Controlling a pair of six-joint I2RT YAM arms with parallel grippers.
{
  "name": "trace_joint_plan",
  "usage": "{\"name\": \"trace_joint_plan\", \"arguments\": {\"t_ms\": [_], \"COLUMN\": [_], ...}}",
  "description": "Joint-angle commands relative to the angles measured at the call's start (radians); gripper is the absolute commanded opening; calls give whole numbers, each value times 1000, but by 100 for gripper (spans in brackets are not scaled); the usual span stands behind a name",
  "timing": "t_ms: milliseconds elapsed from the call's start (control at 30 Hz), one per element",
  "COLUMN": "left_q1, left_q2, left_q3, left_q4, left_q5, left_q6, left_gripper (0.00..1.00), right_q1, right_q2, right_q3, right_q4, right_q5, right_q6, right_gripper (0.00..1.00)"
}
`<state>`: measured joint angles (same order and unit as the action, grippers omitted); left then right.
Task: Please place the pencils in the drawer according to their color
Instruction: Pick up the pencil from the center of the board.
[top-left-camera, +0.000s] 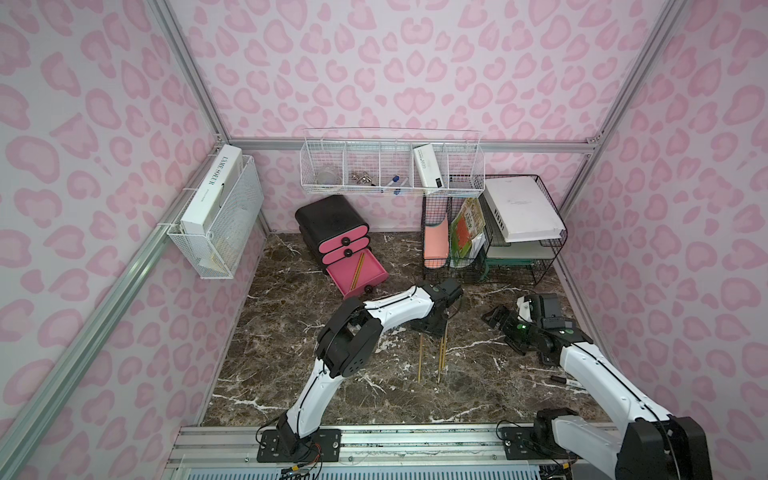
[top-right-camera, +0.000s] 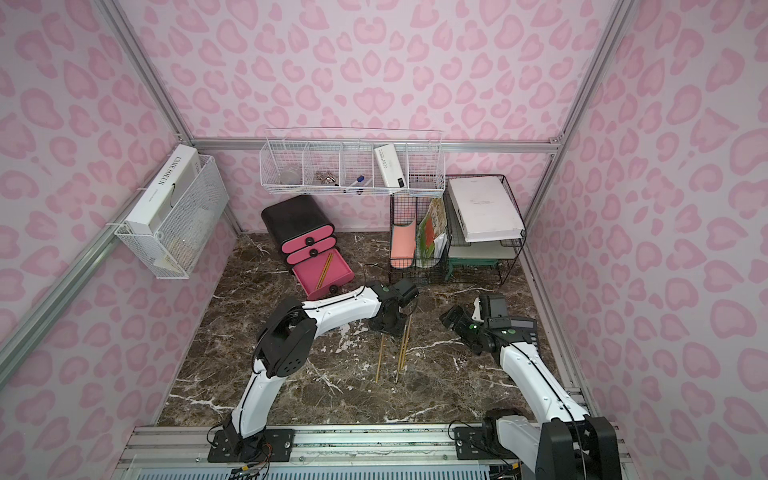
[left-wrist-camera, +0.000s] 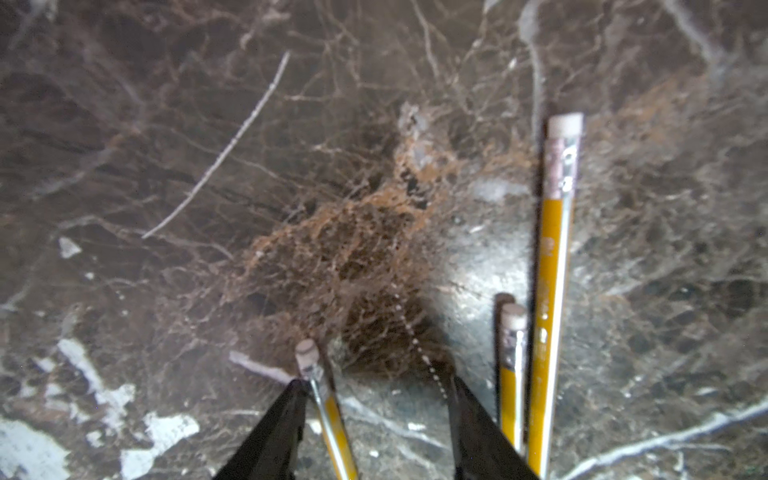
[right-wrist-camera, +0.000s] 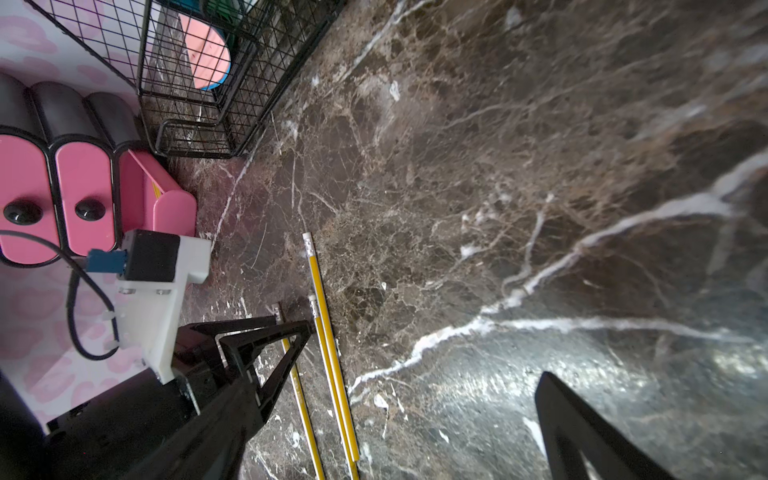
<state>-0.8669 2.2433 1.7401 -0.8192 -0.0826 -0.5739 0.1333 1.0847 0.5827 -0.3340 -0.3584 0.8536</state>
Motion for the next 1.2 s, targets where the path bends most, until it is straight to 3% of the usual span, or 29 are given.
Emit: {"name": "trace_joint_plan", "arguments": {"t_ms": [0, 733, 1033, 1167], "left_q1": [10, 35, 46, 52], "left_q2": [32, 43, 53, 57], "left_q3": [-18, -66, -70, -71], "left_q4": [-21, 14, 26, 29], "left_q5": [0, 14, 25, 30], "left_q6": [2, 3, 16, 28], "left_gripper": [49, 22, 0, 0], "right_q1": [-1, 1, 0, 0], "right_q2": [-3, -2, -7, -9], "right_q3": [5, 5, 8, 9], "right_q4": [1, -3, -9, -12], "right_q5": [2, 1, 4, 4], "right_q6": [-1, -7, -5, -5], "right_gripper": [97, 97, 97, 97]}}
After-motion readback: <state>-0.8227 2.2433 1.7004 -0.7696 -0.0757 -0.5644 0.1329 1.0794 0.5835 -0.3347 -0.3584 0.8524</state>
